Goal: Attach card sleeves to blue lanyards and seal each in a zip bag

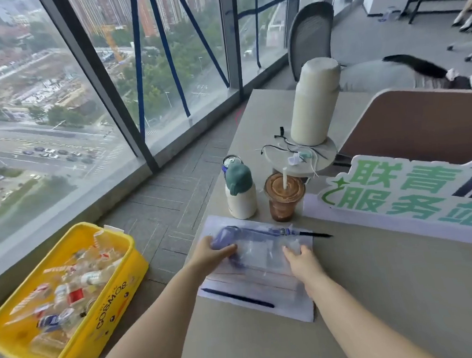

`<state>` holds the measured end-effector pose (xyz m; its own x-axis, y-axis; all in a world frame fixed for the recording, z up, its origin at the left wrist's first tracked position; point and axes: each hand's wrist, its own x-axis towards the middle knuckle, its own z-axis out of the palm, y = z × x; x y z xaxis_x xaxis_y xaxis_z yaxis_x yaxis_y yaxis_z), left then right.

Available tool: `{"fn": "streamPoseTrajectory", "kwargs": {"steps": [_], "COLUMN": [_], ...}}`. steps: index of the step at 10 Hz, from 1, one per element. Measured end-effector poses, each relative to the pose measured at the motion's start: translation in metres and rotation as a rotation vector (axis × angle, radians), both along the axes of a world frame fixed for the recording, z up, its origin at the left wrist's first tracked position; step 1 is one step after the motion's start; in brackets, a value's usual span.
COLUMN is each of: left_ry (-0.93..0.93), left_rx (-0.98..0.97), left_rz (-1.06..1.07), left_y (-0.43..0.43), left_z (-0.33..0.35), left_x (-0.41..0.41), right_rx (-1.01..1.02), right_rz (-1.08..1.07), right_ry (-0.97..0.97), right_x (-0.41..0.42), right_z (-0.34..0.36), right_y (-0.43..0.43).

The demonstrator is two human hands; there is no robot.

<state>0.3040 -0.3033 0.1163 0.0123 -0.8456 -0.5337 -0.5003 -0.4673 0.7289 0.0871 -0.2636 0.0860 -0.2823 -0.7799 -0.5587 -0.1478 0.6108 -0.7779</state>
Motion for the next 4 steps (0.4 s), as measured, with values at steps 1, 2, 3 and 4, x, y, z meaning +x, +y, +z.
{"fn": "streamPoseTrajectory", "kwargs": {"steps": [1, 2, 3, 4], "left_ry": [-0.064, -0.074, -0.033, -0.048], "left_rx": [0.008, 0.033, 0.014, -0.069], "left_rz": [0.017, 0.035, 0.050, 0.103], "left_y": [-0.005, -0.011, -0.012, -0.016], "left_z": [-0.018, -0.030, -0.032, -0.026], "left_x": [0.002, 0.007, 0.010, 0.014], "right_rx": [0.070, 0.089, 0.069, 0.017], "right_rz": [0.069, 0.106, 0.098, 0.025], "right_ry": [0.148, 0.206, 0.172, 0.134], "right_x": [0.002, -0.002, -0.011, -0.024], "right_z": [-0.011, -0.014, -0.010, -0.004], "right_y": [0.000, 0.000, -0.004, -0.009]}}
